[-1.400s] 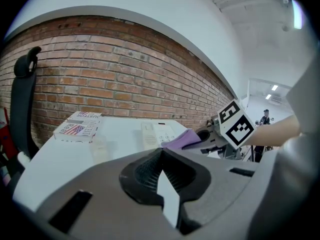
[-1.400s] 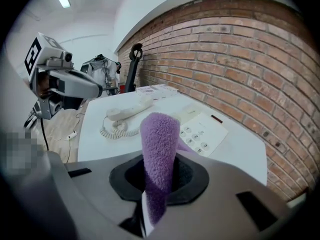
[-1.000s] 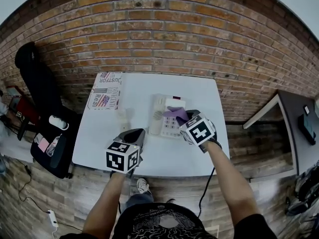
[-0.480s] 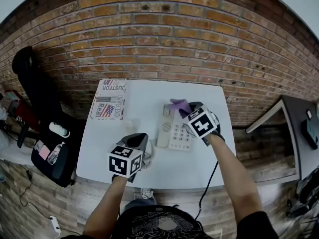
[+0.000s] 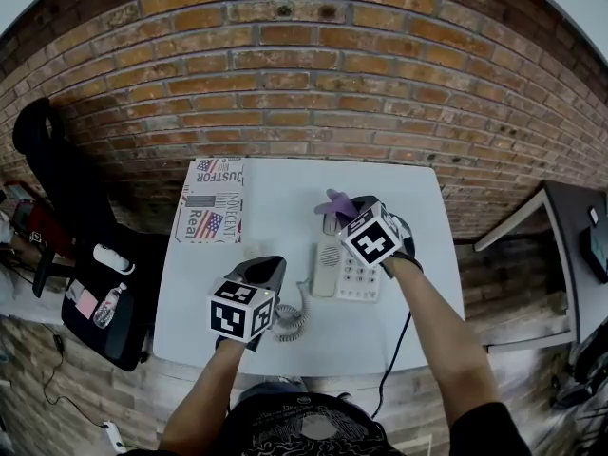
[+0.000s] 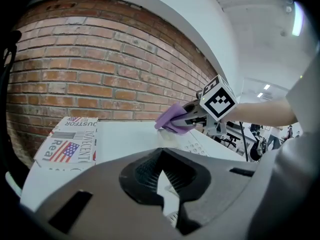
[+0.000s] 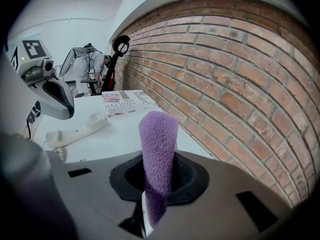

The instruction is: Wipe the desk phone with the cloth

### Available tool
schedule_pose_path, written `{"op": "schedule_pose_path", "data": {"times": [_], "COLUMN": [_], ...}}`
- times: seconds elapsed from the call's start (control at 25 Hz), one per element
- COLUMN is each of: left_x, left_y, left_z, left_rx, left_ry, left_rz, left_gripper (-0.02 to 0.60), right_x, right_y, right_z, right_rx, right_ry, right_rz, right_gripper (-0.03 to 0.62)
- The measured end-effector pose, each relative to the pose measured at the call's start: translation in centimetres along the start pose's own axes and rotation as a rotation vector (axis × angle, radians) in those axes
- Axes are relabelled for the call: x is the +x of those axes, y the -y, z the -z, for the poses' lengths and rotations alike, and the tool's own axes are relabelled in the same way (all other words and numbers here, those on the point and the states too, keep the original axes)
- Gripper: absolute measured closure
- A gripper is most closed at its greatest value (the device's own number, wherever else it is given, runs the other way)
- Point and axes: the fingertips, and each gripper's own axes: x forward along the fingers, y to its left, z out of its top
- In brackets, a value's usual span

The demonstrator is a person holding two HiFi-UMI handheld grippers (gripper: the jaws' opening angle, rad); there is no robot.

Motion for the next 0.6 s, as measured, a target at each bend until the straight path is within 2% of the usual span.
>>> {"op": "schedule_pose_path", "data": {"times": [0.6], "left_x": [-0.5], "left_y": [0.3], "left_z": [1.2], "left_rx": [-0.034], "left_ry": [-0.001], "left_rz": [-0.012], "left_gripper": [0.575], "right_x": [0.7], "right_y": [-4.6], "right_z": [2.2], "right_rx": [0.034], "right_ry": [-0.034], "right_rz": [-0.089], "right_gripper": [0.548]}}
